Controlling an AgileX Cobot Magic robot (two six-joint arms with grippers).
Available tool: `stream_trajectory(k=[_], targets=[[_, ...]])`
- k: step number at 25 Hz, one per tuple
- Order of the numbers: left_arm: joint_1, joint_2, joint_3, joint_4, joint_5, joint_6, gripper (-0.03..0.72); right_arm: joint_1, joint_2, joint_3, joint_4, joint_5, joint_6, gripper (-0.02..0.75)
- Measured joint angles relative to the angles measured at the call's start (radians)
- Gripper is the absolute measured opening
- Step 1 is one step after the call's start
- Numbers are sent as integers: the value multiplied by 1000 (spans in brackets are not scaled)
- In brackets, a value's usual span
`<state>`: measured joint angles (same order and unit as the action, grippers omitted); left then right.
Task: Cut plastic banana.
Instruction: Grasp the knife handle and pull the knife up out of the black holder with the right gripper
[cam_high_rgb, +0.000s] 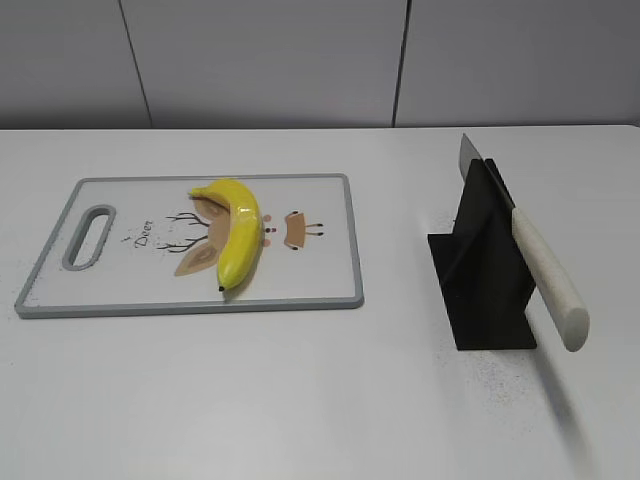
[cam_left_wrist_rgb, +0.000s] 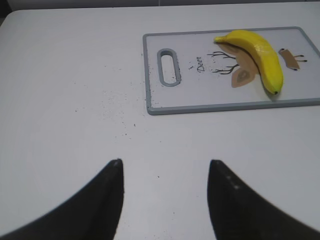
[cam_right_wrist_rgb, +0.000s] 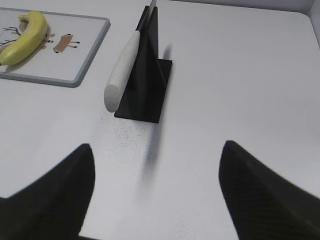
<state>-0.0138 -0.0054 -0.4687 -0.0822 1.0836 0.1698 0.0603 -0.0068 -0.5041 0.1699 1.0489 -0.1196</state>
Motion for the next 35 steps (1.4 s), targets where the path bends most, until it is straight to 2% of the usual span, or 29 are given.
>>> stream_trajectory(k=[6,12,16,22,25,35], targets=[[0,0,0,1,0,0,526,0,89,-5,34,-2,0,583],[0,0,0,1,0,0,526,52,162,-20,52,-50,10,581],[0,0,0,1,0,0,526,135,204,-20,32,-50,60,575],[0,0,0,1,0,0,526,278,338,-27,-62,-50,186,573],[0,0,0,1,0,0,526,318,439,-60,-80,-50,218,572],[0,0,0,1,0,0,526,330,842,-300,-84,6,266,571]])
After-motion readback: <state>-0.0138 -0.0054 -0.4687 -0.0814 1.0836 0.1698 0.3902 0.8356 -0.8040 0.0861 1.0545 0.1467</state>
